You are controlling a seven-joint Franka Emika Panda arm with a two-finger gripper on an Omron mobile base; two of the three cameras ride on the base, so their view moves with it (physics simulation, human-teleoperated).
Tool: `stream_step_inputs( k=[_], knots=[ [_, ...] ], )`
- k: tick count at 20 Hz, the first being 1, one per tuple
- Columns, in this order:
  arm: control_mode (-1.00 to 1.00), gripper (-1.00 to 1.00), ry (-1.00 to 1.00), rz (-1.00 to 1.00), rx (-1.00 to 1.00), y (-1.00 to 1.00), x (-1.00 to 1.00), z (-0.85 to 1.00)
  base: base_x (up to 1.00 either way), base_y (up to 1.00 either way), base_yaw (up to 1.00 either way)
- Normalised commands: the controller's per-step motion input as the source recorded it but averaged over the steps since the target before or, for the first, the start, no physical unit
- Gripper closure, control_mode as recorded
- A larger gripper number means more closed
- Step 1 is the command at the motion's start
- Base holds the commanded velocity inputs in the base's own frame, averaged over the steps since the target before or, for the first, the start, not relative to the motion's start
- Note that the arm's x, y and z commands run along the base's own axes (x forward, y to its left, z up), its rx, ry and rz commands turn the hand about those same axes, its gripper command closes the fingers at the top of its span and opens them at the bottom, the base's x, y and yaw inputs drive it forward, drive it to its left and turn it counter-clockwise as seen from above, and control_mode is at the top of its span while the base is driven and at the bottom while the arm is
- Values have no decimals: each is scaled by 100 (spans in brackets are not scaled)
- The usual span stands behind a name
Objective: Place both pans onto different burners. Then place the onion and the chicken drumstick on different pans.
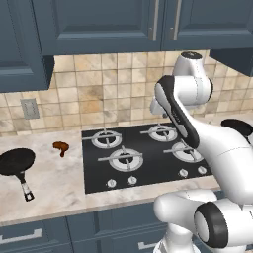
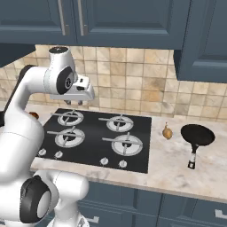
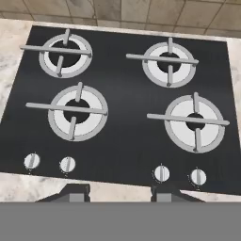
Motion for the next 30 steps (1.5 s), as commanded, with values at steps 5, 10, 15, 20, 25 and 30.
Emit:
stream_step_inputs(
  k=[5,10,15,20,25,30],
  knots=[
    [-100,-100,0,0,0,-30,0,-1,0,0,0],
    [-100,-100,0,0,0,-72,0,-8,0,0,0],
    [-100,-100,0,0,0,-82,0,-14,0,0,0],
    [-100,-100,0,0,0,-79,0,-24,0,0,0],
    [-100,-100,0,0,0,-90,0,-23,0,0,0],
    [-100,-100,0,0,0,-90,0,-21,0,0,0]
  ],
)
